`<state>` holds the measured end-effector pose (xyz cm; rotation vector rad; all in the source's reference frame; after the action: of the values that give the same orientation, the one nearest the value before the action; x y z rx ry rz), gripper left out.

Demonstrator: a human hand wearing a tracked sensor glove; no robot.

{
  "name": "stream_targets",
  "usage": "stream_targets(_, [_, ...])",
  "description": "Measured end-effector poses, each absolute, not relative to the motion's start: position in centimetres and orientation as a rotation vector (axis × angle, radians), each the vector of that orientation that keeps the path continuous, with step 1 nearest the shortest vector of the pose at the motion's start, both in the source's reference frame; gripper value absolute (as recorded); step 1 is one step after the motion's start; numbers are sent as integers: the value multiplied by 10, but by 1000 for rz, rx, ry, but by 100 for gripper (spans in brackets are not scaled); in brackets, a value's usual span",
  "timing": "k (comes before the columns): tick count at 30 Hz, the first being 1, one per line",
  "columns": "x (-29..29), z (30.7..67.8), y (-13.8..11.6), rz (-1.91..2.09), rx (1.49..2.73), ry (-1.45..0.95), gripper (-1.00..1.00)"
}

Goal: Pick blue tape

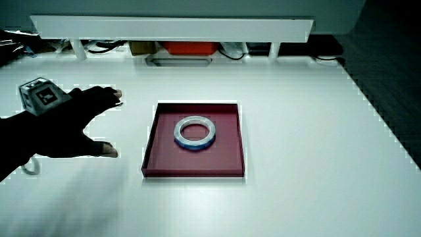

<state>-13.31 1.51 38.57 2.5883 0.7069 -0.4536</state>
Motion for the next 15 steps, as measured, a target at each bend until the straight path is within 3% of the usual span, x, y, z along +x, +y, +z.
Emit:
stream_targets(12, [-97,403,0,-576,2520,786,0])
stream_targets(15, [-96,448,-7,-856,2408,731,0])
